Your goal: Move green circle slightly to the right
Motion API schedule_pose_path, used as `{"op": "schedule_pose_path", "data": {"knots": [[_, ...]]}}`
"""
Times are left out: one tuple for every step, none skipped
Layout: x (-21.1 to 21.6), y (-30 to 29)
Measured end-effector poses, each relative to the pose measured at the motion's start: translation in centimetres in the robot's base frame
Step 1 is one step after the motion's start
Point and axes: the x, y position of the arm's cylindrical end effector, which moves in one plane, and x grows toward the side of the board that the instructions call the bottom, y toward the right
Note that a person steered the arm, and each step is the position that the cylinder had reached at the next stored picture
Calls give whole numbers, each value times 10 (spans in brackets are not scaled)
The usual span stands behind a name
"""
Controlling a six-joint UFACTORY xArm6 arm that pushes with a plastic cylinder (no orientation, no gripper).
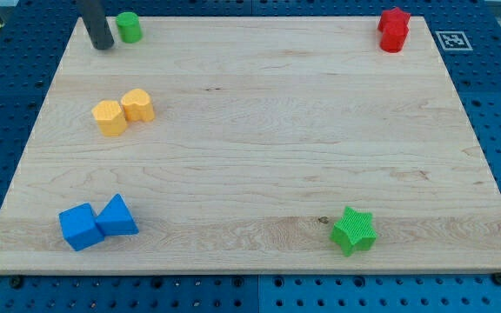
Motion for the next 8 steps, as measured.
{"op": "schedule_pose_path", "data": {"knots": [[-24,-5],[-38,10],[-14,26],[-1,50],[0,78],[-11,84],[-12,84],[-12,89]]}}
